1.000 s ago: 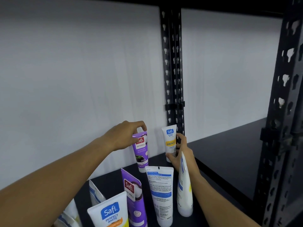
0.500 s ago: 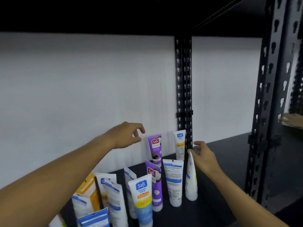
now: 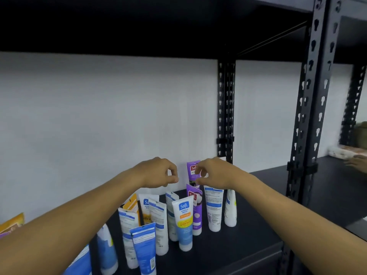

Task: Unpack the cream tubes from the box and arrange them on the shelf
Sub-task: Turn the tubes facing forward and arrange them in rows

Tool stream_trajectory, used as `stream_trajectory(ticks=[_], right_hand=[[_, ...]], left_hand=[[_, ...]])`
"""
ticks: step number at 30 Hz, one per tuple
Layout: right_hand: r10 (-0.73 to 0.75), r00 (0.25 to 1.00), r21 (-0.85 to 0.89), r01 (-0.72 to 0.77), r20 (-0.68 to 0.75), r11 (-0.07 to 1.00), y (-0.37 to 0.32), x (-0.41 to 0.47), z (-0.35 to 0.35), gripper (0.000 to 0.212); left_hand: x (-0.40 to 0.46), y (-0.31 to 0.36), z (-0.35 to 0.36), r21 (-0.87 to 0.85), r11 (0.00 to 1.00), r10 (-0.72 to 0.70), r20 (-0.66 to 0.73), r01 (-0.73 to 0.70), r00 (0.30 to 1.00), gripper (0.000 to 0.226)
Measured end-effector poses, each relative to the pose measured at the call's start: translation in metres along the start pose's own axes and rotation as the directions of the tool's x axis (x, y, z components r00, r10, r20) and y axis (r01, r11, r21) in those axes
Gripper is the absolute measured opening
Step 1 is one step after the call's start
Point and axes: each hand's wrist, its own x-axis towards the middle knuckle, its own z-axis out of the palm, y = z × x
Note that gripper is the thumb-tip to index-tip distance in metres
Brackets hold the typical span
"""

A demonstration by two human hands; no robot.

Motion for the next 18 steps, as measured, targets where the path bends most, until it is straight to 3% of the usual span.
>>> stream_trajectory(ticks=[8, 18], right_hand=[[0.006, 0.994, -0.136, 0.008, 0.108, 0.991, -0.025, 0.006, 0.007, 0.027], [-0.017, 0.997, -0.147, 0.028, 0.081, 0.989, -0.023, 0.017, 0.024, 0.016]], left_hand=[[0.001, 0.006, 0.018, 0.137, 0.991, -0.011, 0.082, 0.0, 0.997, 0.036], [0.002, -0.005, 0.025, 0.063, 0.998, 0.02, 0.098, -0.026, 0.995, 0.028]])
